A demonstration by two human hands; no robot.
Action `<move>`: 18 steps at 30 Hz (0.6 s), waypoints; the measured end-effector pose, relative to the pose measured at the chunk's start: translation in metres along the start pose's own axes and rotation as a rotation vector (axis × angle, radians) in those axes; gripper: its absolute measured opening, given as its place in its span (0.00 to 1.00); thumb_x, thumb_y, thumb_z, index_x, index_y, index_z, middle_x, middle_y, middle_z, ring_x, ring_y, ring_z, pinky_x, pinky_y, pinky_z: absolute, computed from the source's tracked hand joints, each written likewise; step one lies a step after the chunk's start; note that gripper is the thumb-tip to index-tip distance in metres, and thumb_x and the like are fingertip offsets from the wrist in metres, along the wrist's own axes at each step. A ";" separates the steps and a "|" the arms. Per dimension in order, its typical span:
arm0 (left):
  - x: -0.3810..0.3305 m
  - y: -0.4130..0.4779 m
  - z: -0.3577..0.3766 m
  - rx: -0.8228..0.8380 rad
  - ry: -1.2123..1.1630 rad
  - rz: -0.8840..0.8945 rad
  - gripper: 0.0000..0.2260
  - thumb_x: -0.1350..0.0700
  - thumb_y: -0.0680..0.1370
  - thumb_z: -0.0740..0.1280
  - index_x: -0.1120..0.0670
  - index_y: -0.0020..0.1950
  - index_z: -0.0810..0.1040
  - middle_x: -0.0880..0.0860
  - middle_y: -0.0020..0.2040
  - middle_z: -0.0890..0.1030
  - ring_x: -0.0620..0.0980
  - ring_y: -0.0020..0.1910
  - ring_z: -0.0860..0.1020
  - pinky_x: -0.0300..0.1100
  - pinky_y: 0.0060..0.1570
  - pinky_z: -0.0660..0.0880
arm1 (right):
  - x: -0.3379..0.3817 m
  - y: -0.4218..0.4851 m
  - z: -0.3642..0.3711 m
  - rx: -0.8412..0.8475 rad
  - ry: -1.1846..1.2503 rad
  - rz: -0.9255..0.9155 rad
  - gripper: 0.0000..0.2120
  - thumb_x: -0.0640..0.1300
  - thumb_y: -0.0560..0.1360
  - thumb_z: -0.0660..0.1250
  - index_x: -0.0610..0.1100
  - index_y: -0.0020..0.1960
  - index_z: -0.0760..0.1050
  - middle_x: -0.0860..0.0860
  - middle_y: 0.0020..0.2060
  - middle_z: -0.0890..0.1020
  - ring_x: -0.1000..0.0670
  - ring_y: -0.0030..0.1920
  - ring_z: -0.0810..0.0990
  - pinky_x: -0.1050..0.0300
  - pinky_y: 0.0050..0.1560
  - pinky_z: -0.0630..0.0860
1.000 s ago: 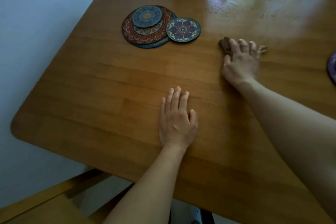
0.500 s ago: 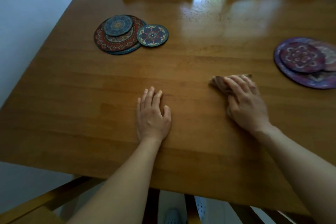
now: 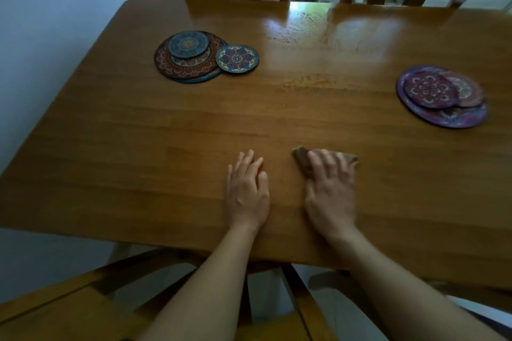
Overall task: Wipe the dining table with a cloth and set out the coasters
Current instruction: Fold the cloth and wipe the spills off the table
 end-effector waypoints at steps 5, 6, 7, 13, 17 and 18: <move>-0.001 0.005 -0.003 0.062 -0.160 -0.071 0.23 0.47 0.84 0.46 0.51 0.71 0.73 0.46 0.77 0.65 0.40 0.77 0.54 0.41 0.75 0.41 | 0.055 -0.042 0.024 0.160 0.025 -0.384 0.26 0.51 0.79 0.54 0.53 0.77 0.59 0.50 0.76 0.63 0.44 0.78 0.52 0.40 0.76 0.53; -0.003 0.002 -0.001 0.066 -0.145 -0.079 0.22 0.47 0.84 0.47 0.51 0.71 0.73 0.46 0.77 0.64 0.41 0.77 0.53 0.42 0.75 0.40 | 0.054 -0.046 0.024 0.170 0.020 -0.443 0.26 0.50 0.79 0.54 0.53 0.77 0.59 0.50 0.76 0.63 0.45 0.78 0.52 0.41 0.76 0.53; -0.005 0.000 0.000 0.065 -0.125 -0.088 0.23 0.46 0.84 0.46 0.50 0.71 0.73 0.46 0.77 0.63 0.41 0.78 0.52 0.42 0.75 0.39 | 0.050 -0.048 0.023 0.173 0.016 -0.495 0.26 0.50 0.79 0.55 0.52 0.77 0.59 0.50 0.76 0.63 0.45 0.78 0.52 0.42 0.76 0.54; -0.022 -0.002 0.022 0.040 -0.021 -0.241 0.22 0.45 0.84 0.47 0.49 0.76 0.66 0.47 0.80 0.55 0.44 0.79 0.46 0.48 0.75 0.37 | -0.010 -0.042 0.002 0.221 0.010 -0.664 0.25 0.50 0.80 0.55 0.55 0.77 0.60 0.50 0.76 0.63 0.46 0.78 0.54 0.46 0.77 0.52; -0.065 -0.010 0.058 0.073 -0.011 -0.234 0.23 0.45 0.84 0.48 0.50 0.77 0.64 0.47 0.80 0.54 0.44 0.79 0.45 0.46 0.74 0.36 | -0.089 -0.030 -0.030 0.201 0.037 -0.563 0.26 0.48 0.77 0.57 0.53 0.75 0.63 0.49 0.74 0.66 0.45 0.77 0.58 0.44 0.76 0.55; -0.082 -0.014 0.072 0.092 -0.024 -0.209 0.22 0.45 0.84 0.49 0.50 0.77 0.64 0.47 0.80 0.54 0.43 0.79 0.45 0.45 0.74 0.36 | -0.114 -0.026 -0.039 0.201 0.041 -0.518 0.26 0.48 0.77 0.56 0.53 0.75 0.63 0.49 0.74 0.66 0.45 0.77 0.58 0.43 0.76 0.55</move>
Point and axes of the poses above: each hand's wrist, its own y-axis towards the middle knuckle, its own z-axis out of the palm, x = y × z, the point moved 6 cm from there along y, towards the middle knuckle
